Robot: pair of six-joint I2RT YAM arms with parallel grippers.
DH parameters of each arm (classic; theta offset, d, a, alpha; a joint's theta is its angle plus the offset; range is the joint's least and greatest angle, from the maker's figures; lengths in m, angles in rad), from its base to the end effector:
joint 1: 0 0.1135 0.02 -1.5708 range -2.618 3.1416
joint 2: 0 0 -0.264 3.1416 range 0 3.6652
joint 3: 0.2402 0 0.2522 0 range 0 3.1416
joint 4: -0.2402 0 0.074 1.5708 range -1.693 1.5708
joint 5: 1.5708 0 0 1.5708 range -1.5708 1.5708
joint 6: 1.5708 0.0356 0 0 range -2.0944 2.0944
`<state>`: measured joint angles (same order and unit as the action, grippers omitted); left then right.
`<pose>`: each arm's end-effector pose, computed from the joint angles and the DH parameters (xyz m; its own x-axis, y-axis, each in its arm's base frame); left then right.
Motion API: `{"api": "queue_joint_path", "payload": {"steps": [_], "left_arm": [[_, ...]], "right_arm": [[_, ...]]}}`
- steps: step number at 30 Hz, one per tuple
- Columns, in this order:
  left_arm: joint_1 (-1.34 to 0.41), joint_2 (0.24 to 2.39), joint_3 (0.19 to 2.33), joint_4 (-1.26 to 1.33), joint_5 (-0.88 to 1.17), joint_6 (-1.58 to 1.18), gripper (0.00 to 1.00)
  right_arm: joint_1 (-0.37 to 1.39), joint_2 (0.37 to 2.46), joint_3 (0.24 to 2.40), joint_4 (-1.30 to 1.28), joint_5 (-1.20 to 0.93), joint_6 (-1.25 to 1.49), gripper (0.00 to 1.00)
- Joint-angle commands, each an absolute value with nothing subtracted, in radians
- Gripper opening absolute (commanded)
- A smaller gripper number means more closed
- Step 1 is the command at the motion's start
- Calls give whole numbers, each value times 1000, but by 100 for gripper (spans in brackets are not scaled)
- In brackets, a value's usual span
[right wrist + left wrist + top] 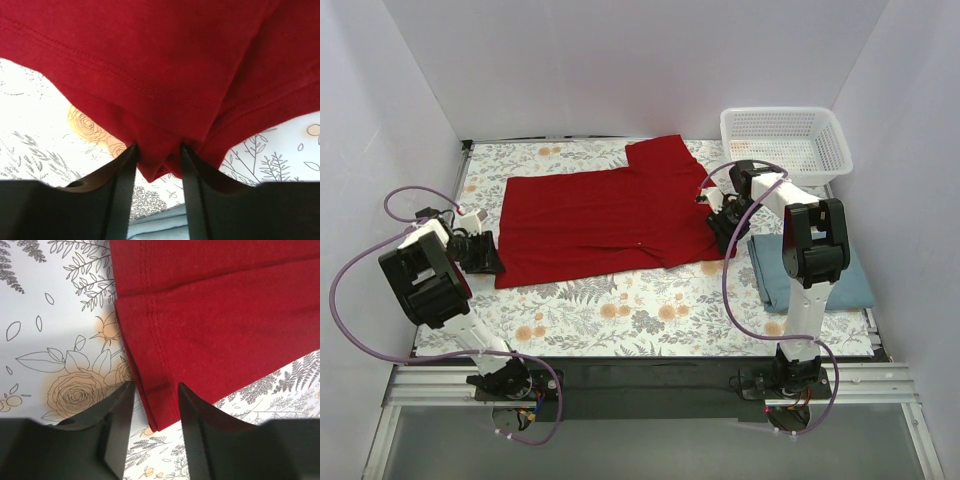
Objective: Fold and stack the t-shirts
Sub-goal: Fold the tshirt
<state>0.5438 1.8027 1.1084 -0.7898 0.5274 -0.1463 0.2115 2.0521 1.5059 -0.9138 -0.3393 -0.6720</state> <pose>0.2800 0.1484 0.1554 -0.7837 -0.6210 -0.0126 -0.5297 0.6787 -0.5087 0.3833 0.0944 0.1646 -0.6148 -0.7324 -0.2925 -0.7880 0.5856 0.1900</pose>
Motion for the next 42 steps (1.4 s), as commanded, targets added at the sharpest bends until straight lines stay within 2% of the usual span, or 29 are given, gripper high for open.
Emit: {"api": "queue_joint_path", "payload": {"steps": [1, 3, 5, 7, 8, 10, 11, 13, 15, 25, 30, 31, 32, 33, 35, 36, 38, 39, 42], "left_arm": [[537, 1867, 1069, -804, 485, -111, 38], [537, 1865, 1062, -822, 489, -91, 38], [538, 1862, 1057, -844, 500, -86, 48], [537, 1858, 1043, -841, 494, -86, 49], [538, 1858, 1042, -832, 488, -86, 37], [538, 1861, 1043, -824, 462, -94, 23], [538, 1868, 1049, -828, 454, -92, 10], [543, 1874, 1069, -837, 434, -89, 0], [551, 1885, 1087, -865, 425, -80, 0], [620, 1832, 1118, -931, 330, 61, 0], [614, 1787, 1130, -960, 423, 121, 0], [609, 1784, 1138, -962, 431, 118, 2], [606, 1779, 1149, -977, 446, 120, 18], [607, 1773, 1179, -989, 492, 138, 25], [606, 1741, 1219, -1020, 550, 152, 31], [601, 1726, 1239, -1038, 599, 193, 38], [583, 1672, 1287, -1057, 696, 225, 41], [550, 1648, 1298, -1066, 730, 257, 47], [401, 1541, 1270, -1014, 799, 322, 48]], "right_arm": [[227, 2072, 1453, -902, -305, -660, 45], [236, 2060, 1427, -899, -301, -658, 40], [244, 2045, 1410, -893, -298, -655, 37], [250, 2036, 1393, -888, -288, -653, 31], [252, 2036, 1391, -885, -285, -655, 29], [255, 2036, 1391, -887, -279, -650, 20], [258, 2034, 1390, -890, -276, -650, 18], [267, 2020, 1378, -891, -261, -650, 9], [278, 2003, 1361, -894, -252, -652, 1], [345, 1812, 1145, -942, -276, -612, 1], [350, 1749, 1109, -960, -288, -566, 1], [350, 1738, 1114, -963, -288, -557, 7], [348, 1736, 1124, -986, -290, -554, 15], [348, 1733, 1147, -1000, -293, -552, 33], [331, 1714, 1175, -1031, -316, -551, 45], [324, 1704, 1189, -1054, -328, -551, 52], [296, 1678, 1238, -1074, -366, -557, 55], [288, 1672, 1256, -1084, -377, -555, 55], [278, 1687, 1304, -1085, -422, -535, 54]]}}
